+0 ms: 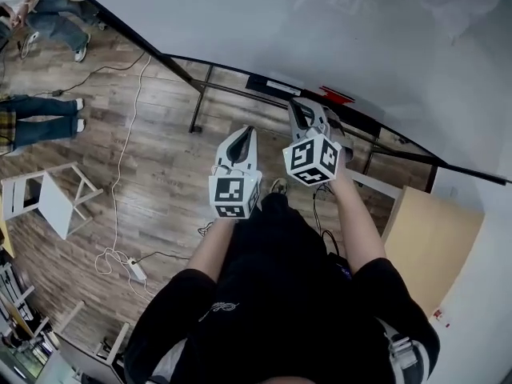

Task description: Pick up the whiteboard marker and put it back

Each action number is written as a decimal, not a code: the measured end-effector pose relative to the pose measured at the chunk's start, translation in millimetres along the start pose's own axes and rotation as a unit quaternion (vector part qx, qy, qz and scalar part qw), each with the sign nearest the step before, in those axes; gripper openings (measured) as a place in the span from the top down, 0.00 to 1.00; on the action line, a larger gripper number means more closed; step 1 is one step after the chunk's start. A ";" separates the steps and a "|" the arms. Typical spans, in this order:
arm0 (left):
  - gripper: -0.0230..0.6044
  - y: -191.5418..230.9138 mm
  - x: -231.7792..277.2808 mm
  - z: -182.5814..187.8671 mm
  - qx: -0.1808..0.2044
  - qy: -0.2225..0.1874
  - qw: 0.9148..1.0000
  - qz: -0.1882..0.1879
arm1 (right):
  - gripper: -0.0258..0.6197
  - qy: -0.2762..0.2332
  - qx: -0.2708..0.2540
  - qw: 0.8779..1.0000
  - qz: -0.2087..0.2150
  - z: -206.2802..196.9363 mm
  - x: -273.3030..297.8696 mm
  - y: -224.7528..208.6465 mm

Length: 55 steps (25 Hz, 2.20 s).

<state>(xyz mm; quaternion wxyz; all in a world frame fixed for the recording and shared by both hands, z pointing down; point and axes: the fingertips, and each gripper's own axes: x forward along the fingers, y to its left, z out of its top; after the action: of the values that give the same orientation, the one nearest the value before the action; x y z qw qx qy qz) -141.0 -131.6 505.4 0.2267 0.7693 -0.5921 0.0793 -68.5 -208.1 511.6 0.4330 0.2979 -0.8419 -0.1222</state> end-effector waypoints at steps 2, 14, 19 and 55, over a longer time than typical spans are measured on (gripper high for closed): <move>0.96 15.1 10.8 -3.5 -0.003 0.006 1.000 -0.002 | 0.96 0.029 -0.034 0.999 -0.002 -4.1 23.1 2.3; 0.96 68.5 36.8 -29.6 -0.039 0.038 0.998 -0.021 | 0.93 0.152 -0.098 0.983 0.026 -31.1 94.2 18.3; 0.96 82.1 42.6 -34.0 -0.046 0.044 0.998 -0.028 | 0.79 0.188 -0.109 0.975 0.046 -40.1 112.1 28.6; 0.96 113.5 53.9 -46.9 -0.049 0.076 0.995 -0.039 | 0.88 0.239 -0.155 0.958 0.043 -50.4 141.7 31.3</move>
<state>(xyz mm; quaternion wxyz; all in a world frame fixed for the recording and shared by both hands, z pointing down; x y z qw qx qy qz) -226.1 -180.3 596.9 0.3116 0.7716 -0.5455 0.0999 -103.9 -266.6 649.1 0.6671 0.2113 -0.6968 -0.1576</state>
